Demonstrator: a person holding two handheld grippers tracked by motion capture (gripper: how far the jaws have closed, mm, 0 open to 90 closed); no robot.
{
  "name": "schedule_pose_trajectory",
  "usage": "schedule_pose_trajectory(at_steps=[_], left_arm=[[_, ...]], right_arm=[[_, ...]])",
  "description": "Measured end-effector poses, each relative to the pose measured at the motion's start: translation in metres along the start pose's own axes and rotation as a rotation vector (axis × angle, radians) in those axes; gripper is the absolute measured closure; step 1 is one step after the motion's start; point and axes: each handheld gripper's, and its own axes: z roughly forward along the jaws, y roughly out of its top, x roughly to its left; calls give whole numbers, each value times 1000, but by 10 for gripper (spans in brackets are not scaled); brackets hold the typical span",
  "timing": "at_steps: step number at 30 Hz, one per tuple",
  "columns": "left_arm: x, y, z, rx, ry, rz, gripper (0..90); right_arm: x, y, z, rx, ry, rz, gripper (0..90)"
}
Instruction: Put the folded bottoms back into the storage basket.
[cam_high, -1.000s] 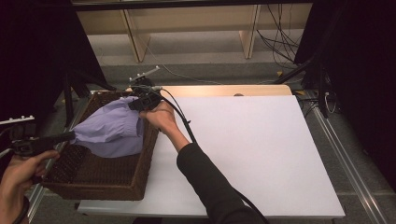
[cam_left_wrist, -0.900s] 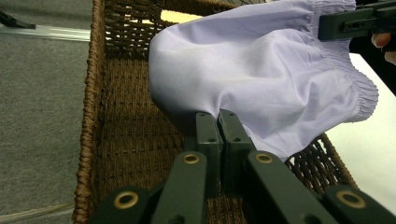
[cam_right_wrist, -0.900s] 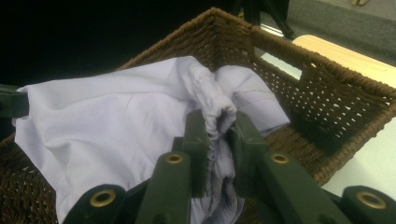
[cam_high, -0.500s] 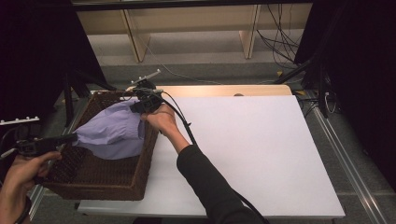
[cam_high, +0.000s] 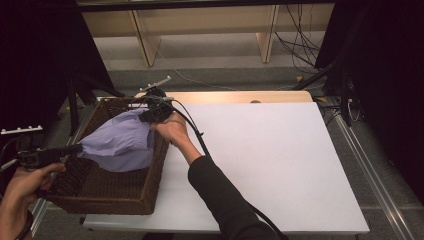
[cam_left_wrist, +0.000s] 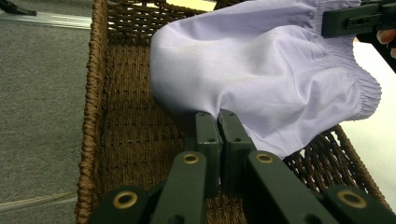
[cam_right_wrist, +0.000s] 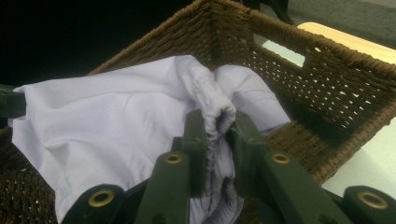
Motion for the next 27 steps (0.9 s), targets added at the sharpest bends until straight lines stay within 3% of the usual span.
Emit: schedule_pose_trajectory(at_steps=[3, 4, 6, 7, 8, 14, 27], left_arm=[[1, -1, 0, -10, 5, 3, 850], [1, 0, 0, -14, 16, 4, 748], [-1, 1, 0, -16, 57, 16, 433], [-2, 1, -1, -19, 66, 20, 325], [-3, 2, -1, -25, 66, 26, 284], [-9, 4, 0, -35, 50, 33, 268], [-28, 5, 16, -5, 23, 67, 248]], right_arm=[[0, 0, 3, 6, -3, 8, 715], [0, 0, 5, 10, -11, 10, 619], [-3, 1, 8, 31, -27, 21, 403], [-6, 1, 7, 25, -32, 32, 369], [-8, 1, 6, 18, -29, 36, 352], [-12, 4, -9, -30, -23, 37, 339], [-23, -4, -33, -68, -28, 29, 329]])
